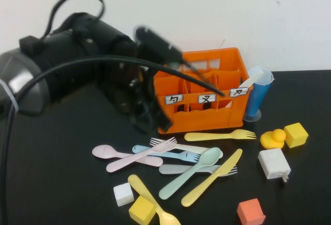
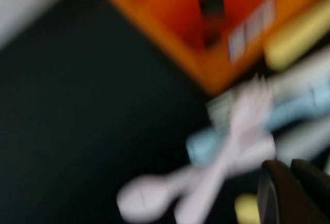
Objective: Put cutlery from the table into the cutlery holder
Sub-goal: Pick up the fork
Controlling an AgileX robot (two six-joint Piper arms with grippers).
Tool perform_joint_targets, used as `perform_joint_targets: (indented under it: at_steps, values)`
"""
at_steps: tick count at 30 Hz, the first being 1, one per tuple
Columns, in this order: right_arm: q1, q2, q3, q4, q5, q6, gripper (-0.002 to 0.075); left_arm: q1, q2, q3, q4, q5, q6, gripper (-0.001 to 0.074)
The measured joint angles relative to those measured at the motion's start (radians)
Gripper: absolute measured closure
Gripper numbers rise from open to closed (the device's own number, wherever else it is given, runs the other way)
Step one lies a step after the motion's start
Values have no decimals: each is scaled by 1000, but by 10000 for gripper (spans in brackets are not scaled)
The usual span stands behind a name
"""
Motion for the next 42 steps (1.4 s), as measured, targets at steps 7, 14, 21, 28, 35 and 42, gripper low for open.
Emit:
perform_joint_targets:
  at_steps: [7, 14, 21, 28, 35, 42]
  values:
    - [0, 0, 0, 0, 0, 0, 729, 69, 30, 13, -153, 154, 302, 659]
    - [0, 0, 0, 0, 0, 0, 729, 96, 46, 161, -192, 3, 572, 395]
    - [0, 0, 0, 0, 0, 0, 729, 160, 53, 309, -224, -289, 626, 347]
    - [0, 0, 0, 0, 0, 0, 729, 176, 131, 319, -268, -384, 624, 347]
    - [0, 0, 0, 0, 0, 0, 729, 176, 213, 319, -301, -420, 624, 345]
    - [0, 0, 0, 0, 0, 0, 729, 176, 239, 319, -316, -485, 623, 345]
